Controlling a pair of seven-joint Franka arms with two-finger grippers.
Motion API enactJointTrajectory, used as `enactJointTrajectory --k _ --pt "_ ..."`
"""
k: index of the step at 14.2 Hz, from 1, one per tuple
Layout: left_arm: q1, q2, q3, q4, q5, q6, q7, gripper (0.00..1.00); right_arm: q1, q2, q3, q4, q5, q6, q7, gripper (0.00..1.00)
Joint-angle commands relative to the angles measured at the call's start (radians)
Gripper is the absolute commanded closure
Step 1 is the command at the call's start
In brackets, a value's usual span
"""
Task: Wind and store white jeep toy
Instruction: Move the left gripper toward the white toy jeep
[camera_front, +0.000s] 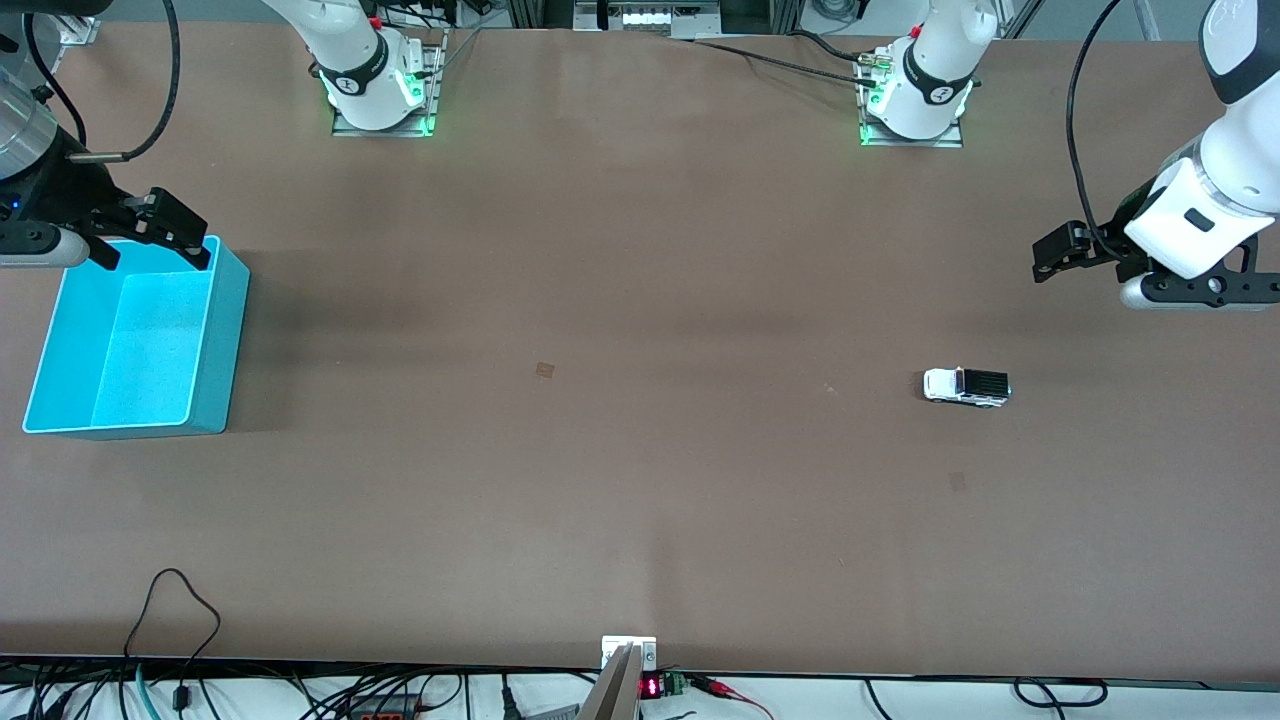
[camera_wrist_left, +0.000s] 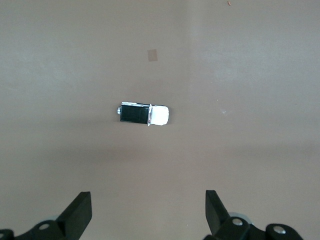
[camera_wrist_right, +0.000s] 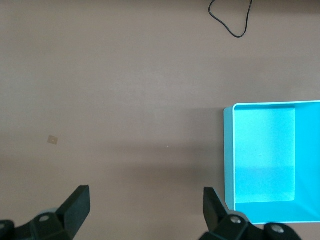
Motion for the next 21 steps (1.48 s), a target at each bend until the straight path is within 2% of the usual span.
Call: enactJointTrajectory --k 1,11,16,21 --pt "-0.009 0.015 0.012 0.033 0.019 -0.027 0.009 0.0 -0.01 0.005 0.005 0.022 0.006 -0.019 -0.009 0.0" --pt "-0.024 0.03 -0.002 0.035 0.019 -0.131 0.035 0.0 -0.01 0.005 0.005 0.022 0.006 -0.019 -0.009 0.0" --pt "-0.009 0.05 -0.001 0.03 0.015 -0.132 0.297 0.0 -0.01 0.005 0.005 0.022 0.006 -0.019 -0.009 0.0" --pt "0.033 0.081 0.001 -0.014 0.019 -0.123 0.649 0.0 -0.01 0.005 0.005 0.022 0.006 -0.019 -0.009 0.0"
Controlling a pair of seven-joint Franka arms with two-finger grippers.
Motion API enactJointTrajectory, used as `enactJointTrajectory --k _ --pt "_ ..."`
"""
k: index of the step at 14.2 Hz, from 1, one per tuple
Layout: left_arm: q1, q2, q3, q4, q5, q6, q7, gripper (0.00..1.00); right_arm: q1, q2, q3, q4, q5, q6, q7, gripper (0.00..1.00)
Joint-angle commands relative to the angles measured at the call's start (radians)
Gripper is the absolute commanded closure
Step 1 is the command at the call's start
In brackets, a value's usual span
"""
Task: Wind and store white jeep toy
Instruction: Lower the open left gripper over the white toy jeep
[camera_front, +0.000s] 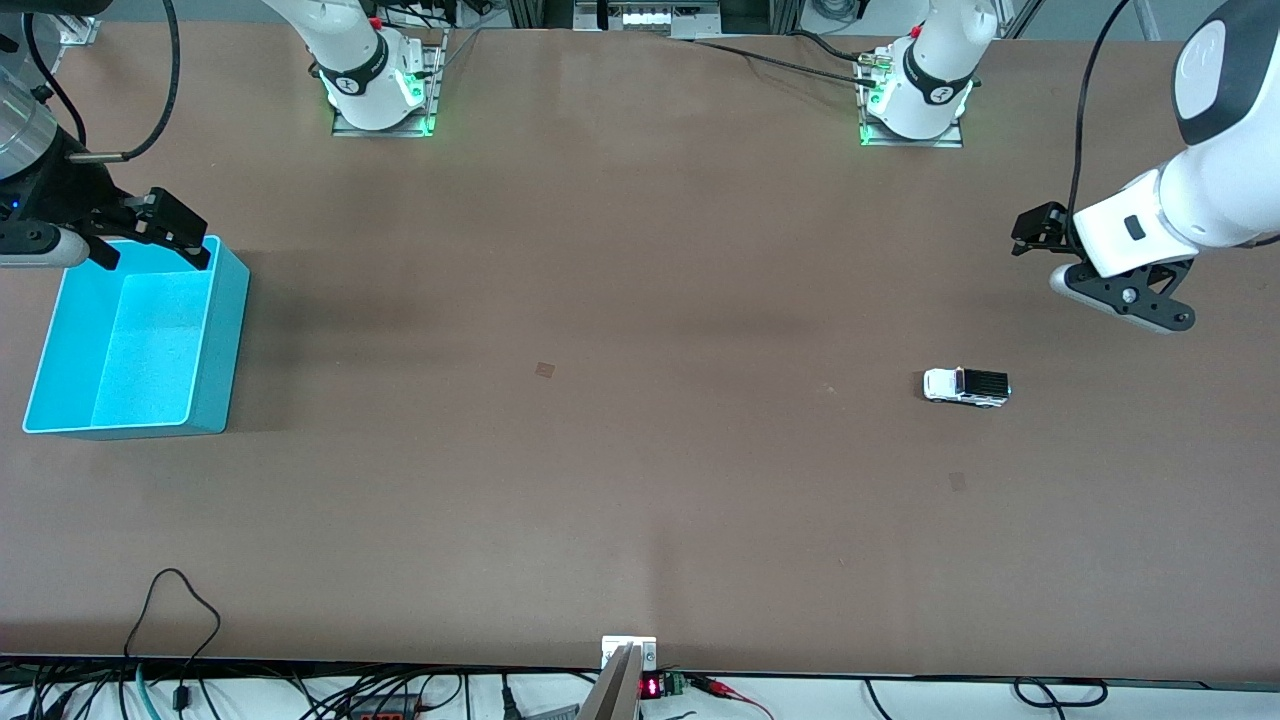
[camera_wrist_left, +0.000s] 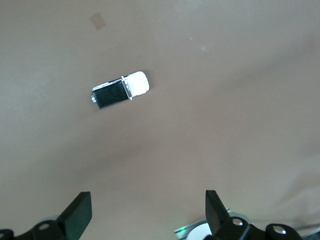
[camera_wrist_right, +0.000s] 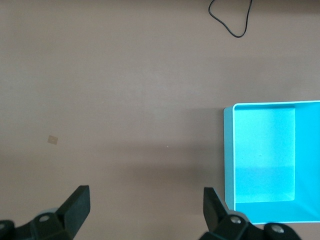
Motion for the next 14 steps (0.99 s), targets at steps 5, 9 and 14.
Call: enactJointTrajectory --k 5,9,14 --pt "0.05 0.018 0.003 -0.199 0.022 0.24 0.429 0.0 -0.01 0.005 0.007 0.022 0.006 -0.017 -0.009 0.0" --pt "0.049 0.033 0.0 -0.36 0.077 0.493 0.59 0.0 -0.01 0.005 0.005 0.022 0.006 -0.017 -0.009 0.0" --pt "0.057 0.166 0.0 -0.39 0.08 0.735 0.903 0.0 -0.01 0.007 0.005 0.022 0.006 -0.017 -0.009 0.0"
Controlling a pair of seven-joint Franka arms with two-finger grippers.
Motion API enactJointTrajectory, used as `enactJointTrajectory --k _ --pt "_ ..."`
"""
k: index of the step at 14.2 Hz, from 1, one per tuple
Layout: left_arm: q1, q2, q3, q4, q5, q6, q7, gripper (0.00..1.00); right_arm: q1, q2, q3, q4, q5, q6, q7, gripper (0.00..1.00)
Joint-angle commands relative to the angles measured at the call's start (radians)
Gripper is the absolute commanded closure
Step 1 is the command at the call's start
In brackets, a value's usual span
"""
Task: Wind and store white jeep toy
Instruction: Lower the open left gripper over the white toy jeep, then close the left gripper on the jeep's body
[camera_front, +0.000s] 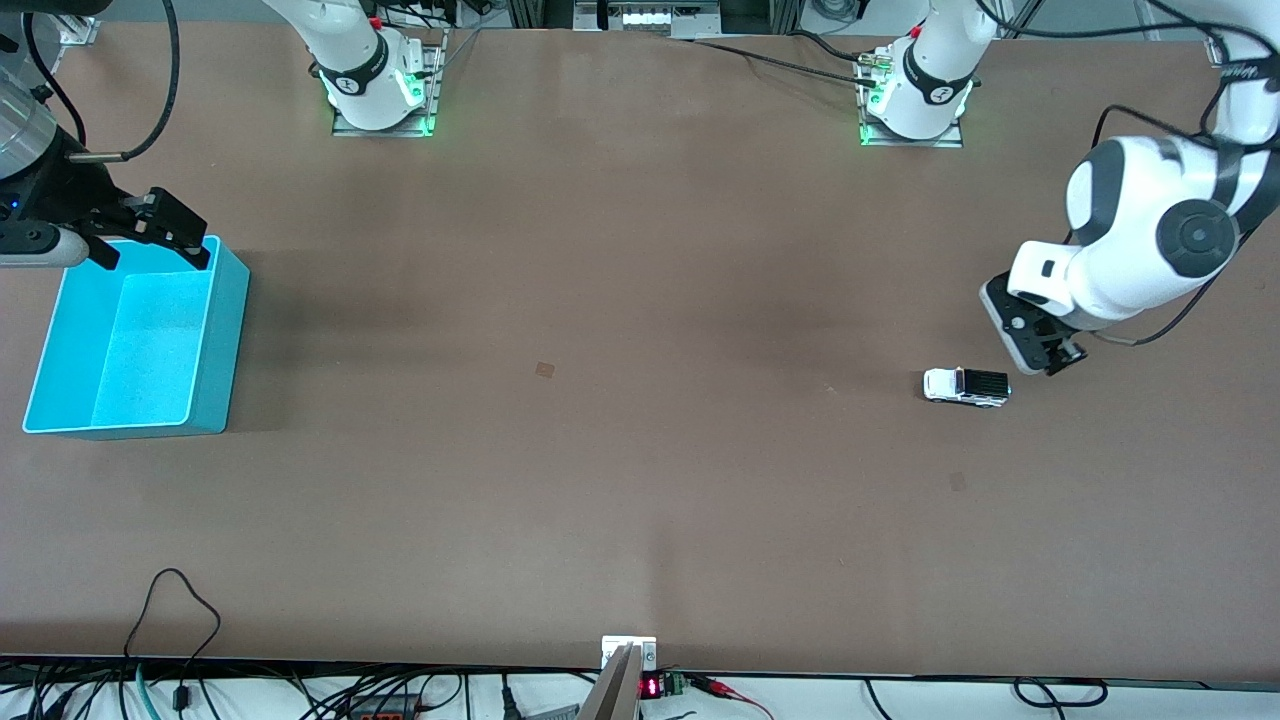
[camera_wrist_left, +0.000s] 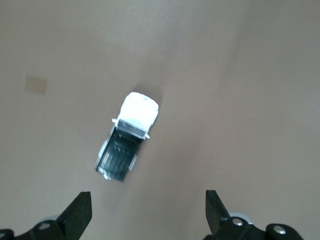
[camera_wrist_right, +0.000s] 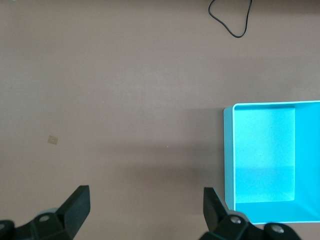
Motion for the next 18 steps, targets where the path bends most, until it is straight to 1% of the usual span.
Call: enactJointTrajectory --k 1,5,7,10,12,16,17,18 --pt "0.012 0.076 -0.003 0.006 0.016 0.107 0.156 0.0 -0.009 0.005 0.005 0.021 0.006 -0.016 -0.009 0.0" --pt "0.036 0.168 -0.001 0.007 0.017 0.213 0.289 0.0 -0.009 0.007 0.005 0.021 0.006 -0.016 -0.009 0.0" --pt "0.045 0.205 -0.001 0.007 0.017 0.267 0.325 0.0 -0.009 0.007 0.005 0.021 0.006 -0.016 -0.009 0.0" --pt "0.044 0.22 -0.001 0.006 0.017 0.298 0.337 0.0 -0.009 0.005 0.005 0.021 0.006 -0.018 -0.009 0.0" --pt "0.047 0.242 -0.001 -0.002 0.017 0.343 0.375 0.0 -0.009 0.007 0.005 0.021 0.006 -0.016 -0.009 0.0" --pt "0.047 0.26 -0.003 -0.002 0.017 0.353 0.398 0.01 -0.009 0.007 0.005 0.021 0.006 -0.018 -0.009 0.0" --pt "0.044 0.262 -0.003 -0.002 0.017 0.353 0.424 0.08 -0.009 0.005 0.005 0.021 0.006 -0.016 -0.009 0.0" --pt "0.047 0.268 -0.003 -0.002 0.017 0.353 0.446 0.18 -0.009 0.005 0.005 0.021 0.006 -0.018 -0.009 0.0"
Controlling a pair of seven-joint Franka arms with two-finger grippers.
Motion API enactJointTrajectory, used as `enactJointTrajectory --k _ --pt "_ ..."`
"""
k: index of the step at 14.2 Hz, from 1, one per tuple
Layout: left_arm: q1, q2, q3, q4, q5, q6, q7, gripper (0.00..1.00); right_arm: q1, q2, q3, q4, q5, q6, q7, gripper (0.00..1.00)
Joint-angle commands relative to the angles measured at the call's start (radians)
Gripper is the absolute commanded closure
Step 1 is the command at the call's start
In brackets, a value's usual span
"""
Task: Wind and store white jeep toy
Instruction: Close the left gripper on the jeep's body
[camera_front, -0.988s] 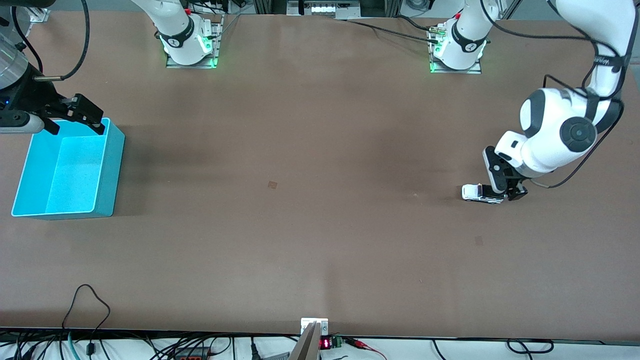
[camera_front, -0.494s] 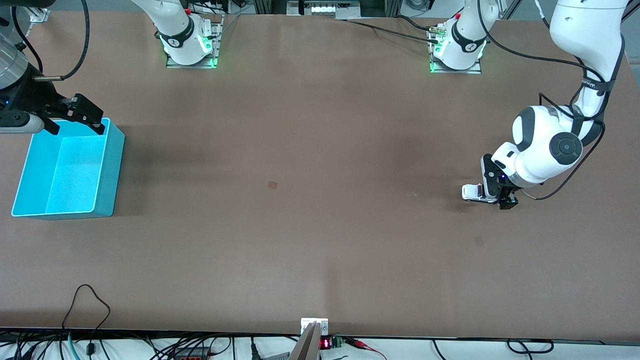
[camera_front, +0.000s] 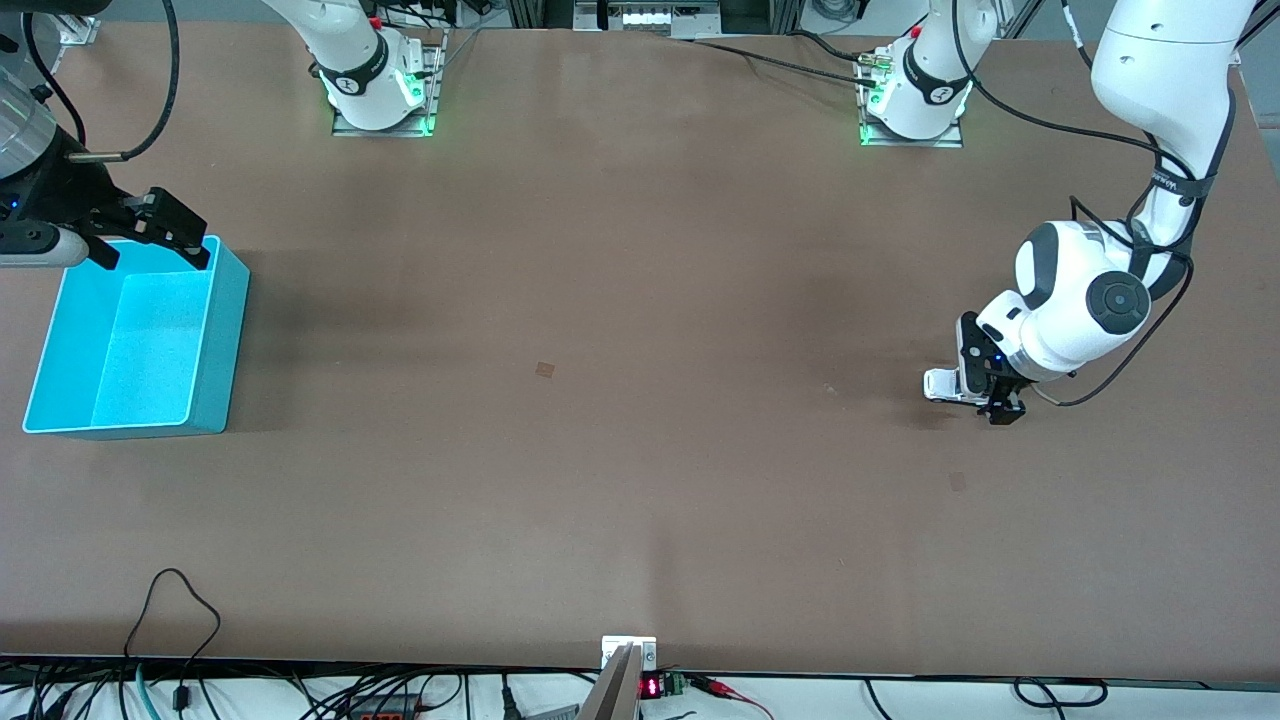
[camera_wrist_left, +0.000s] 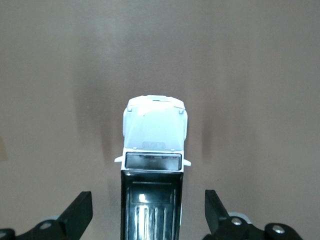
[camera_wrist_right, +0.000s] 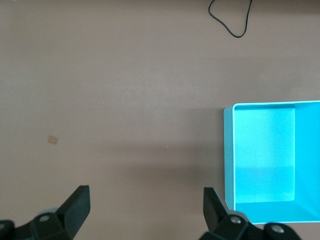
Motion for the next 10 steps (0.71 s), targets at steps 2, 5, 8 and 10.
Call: enactJointTrajectory --k 2,5,8,10 --pt "0.006 0.016 -0.003 -0.008 0.015 0.02 0.05 0.2 -0.009 0.007 0.005 0.021 0.006 -0.018 -0.009 0.0" --pt "0.002 0.016 -0.005 -0.011 0.015 0.028 0.05 0.0 -0.009 0.007 0.005 0.021 0.006 -0.018 -0.009 0.0" --pt "0.007 0.016 -0.005 -0.013 0.013 0.041 0.041 0.0 -0.009 0.007 0.005 0.021 0.006 -0.016 -0.009 0.0" --pt "0.007 0.016 -0.005 -0.016 0.013 0.042 0.041 0.45 -0.009 0.007 0.005 0.021 0.006 -0.018 -0.009 0.0"
